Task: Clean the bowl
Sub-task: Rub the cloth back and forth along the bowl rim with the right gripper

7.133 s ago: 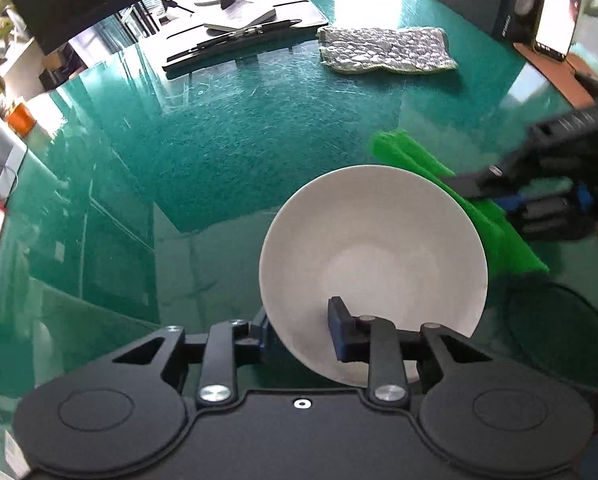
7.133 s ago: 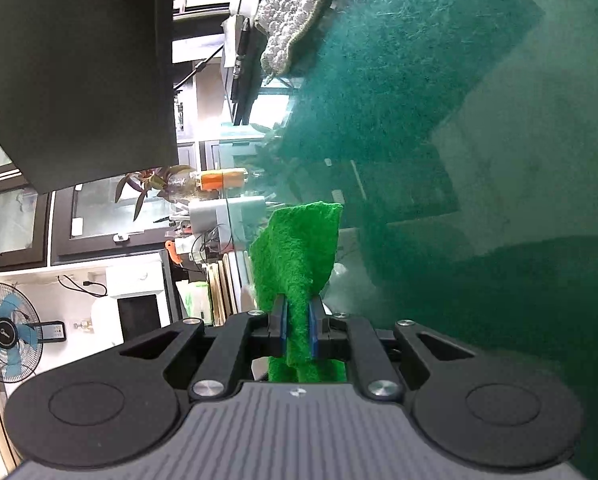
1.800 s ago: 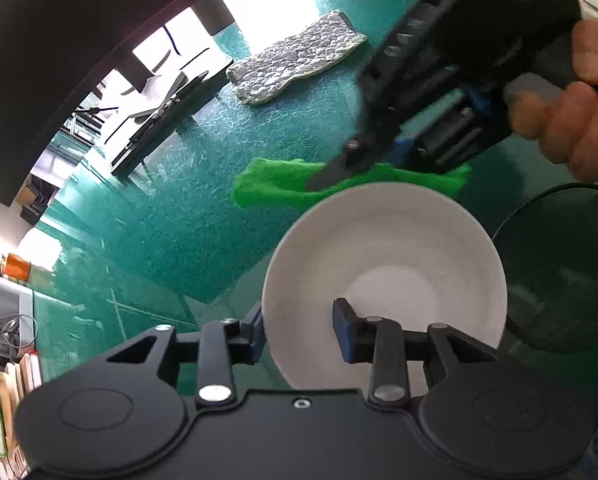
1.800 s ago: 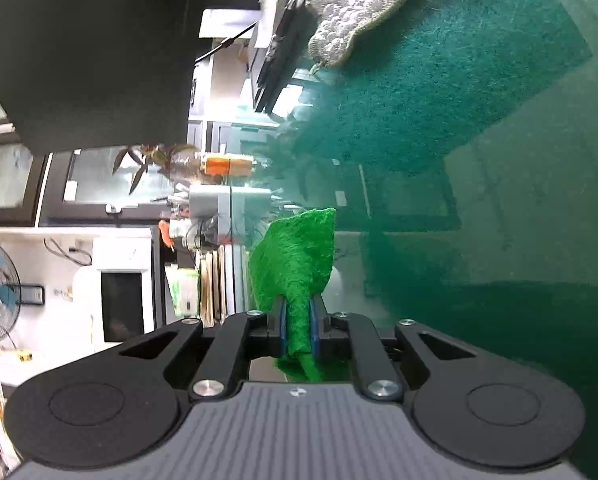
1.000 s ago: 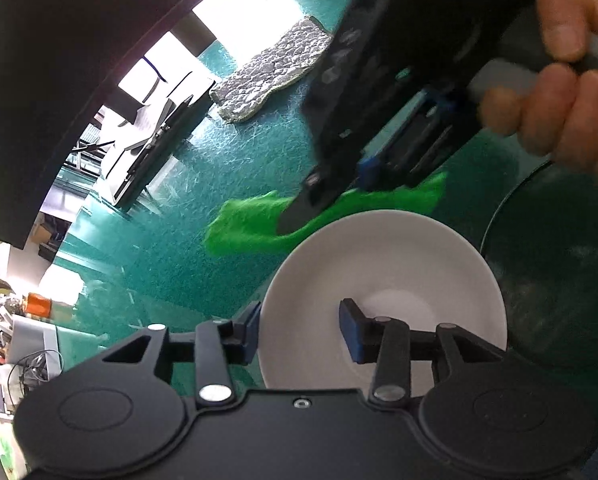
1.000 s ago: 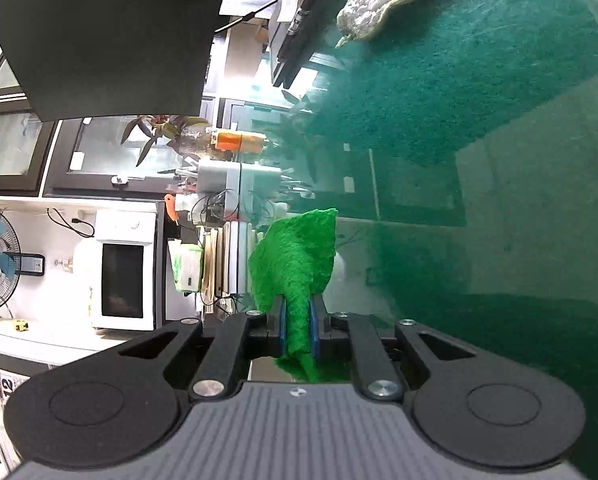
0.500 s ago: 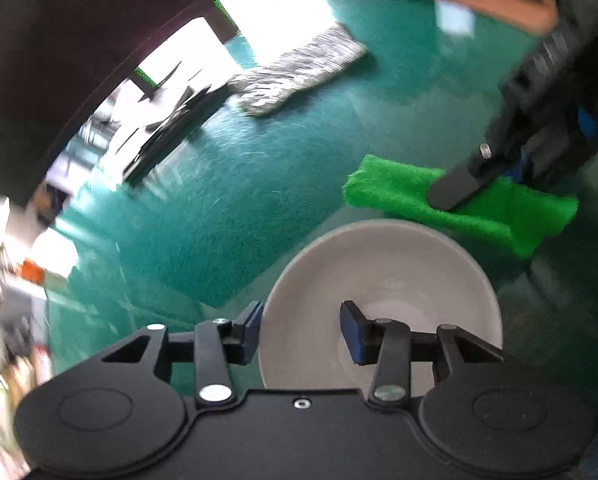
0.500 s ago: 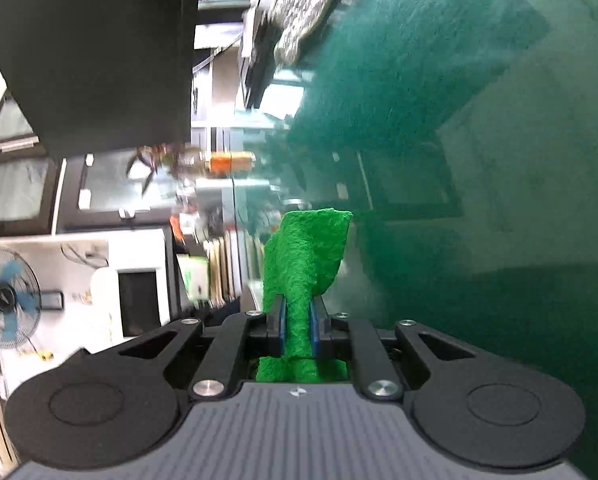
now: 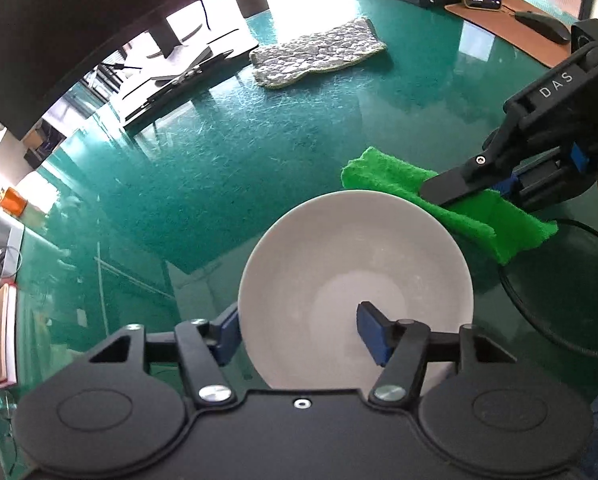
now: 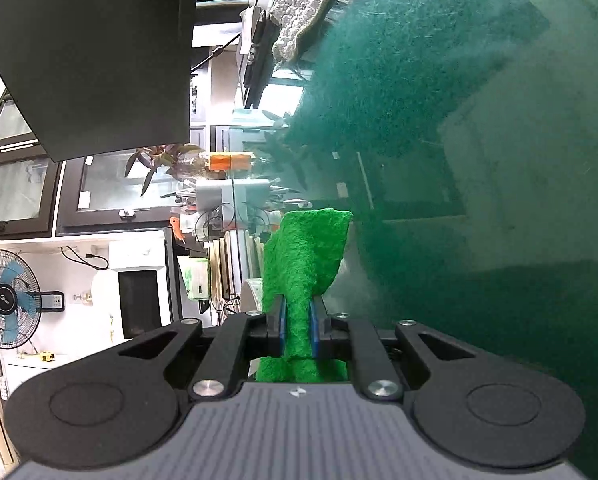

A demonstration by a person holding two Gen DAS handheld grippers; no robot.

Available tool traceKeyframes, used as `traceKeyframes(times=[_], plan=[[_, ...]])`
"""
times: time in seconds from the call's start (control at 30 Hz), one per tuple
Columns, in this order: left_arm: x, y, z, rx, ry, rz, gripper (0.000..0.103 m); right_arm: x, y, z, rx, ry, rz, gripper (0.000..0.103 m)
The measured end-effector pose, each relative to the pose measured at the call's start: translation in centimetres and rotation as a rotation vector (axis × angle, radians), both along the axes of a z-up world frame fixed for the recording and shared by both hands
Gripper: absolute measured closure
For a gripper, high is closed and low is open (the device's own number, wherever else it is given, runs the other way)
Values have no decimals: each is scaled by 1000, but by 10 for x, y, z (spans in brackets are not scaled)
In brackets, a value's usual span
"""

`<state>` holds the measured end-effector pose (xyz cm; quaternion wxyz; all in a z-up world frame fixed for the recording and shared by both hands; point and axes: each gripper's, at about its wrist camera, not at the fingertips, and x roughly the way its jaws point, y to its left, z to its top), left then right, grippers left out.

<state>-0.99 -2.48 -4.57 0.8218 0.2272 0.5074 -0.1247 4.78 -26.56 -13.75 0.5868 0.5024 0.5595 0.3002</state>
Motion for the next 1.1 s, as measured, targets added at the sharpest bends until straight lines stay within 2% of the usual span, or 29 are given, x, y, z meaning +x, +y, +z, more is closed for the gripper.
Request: traceKeyframes(times=[0.3, 0.47, 0.63, 0.8, 1.03, 1.1], plan=[[6, 2, -6, -20, 43, -9, 44, 28, 26, -5, -23, 7, 12, 90], [5, 1, -6, -16, 49, -16, 44, 48, 59, 0, -43, -43, 68, 90], [6, 1, -6, -15, 52, -27, 44, 27, 24, 4, -35, -40, 44, 90], [6, 1, -6, -14, 55, -36, 43, -4, -5, 5, -38, -9, 93, 90], [8, 1, -7, -11, 58, -38, 43, 16, 11, -4, -39, 2, 35, 90], [8, 1, -6, -9, 59, -36, 43, 34, 34, -4, -35, -14, 49, 90]])
